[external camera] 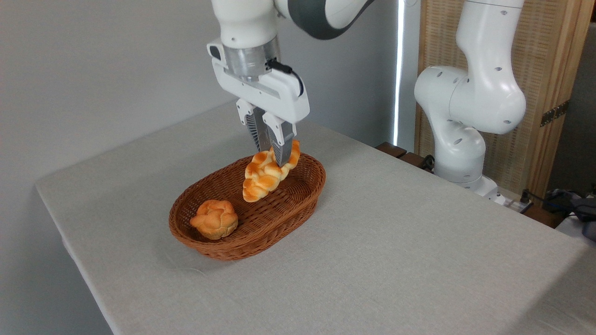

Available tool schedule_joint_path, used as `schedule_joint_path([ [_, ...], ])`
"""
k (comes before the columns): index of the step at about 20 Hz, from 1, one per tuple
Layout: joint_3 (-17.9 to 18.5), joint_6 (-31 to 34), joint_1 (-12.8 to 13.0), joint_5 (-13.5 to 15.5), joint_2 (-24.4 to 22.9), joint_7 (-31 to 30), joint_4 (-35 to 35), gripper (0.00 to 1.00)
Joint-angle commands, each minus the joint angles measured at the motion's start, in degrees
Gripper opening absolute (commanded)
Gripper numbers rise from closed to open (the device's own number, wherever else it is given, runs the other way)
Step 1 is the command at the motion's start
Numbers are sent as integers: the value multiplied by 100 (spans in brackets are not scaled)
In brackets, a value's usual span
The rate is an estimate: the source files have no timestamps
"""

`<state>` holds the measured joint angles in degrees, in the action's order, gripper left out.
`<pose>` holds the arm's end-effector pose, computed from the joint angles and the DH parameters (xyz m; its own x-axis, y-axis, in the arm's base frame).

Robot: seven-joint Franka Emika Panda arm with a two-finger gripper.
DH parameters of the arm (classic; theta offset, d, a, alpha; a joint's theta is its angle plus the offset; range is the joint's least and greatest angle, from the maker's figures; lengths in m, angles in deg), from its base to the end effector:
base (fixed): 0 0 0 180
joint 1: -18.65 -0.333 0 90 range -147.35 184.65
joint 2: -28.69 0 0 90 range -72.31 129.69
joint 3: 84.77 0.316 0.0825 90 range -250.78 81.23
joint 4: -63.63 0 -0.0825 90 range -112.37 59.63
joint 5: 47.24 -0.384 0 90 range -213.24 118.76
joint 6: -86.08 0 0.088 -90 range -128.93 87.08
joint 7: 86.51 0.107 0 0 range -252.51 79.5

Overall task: Put bread into the basket
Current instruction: 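Lower the roll into the basket beside the round bun, then open the gripper and raise it away from the basket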

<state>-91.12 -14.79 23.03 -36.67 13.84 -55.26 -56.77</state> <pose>0.4586 -0.1071 0.5225 0.7744 -0.6327 0.0043 -0.6239 -0.7625 0.1713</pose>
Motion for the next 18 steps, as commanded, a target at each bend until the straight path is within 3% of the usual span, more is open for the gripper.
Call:
schedule_joint_path([
  [1,-147,-99,53,42,262,-22,34,49],
  [4,-156,-241,71,33,280,-13,-18,52],
  [8,-156,-241,115,25,333,-13,-18,73],
  [10,-156,-249,115,25,333,-5,-45,75],
  [12,-156,-249,115,16,342,-5,-62,85],
  [15,-156,-249,115,16,342,-5,-62,88],
  [16,-156,-249,115,16,342,21,-62,99],
  [18,-156,-249,106,16,342,39,-62,100],
])
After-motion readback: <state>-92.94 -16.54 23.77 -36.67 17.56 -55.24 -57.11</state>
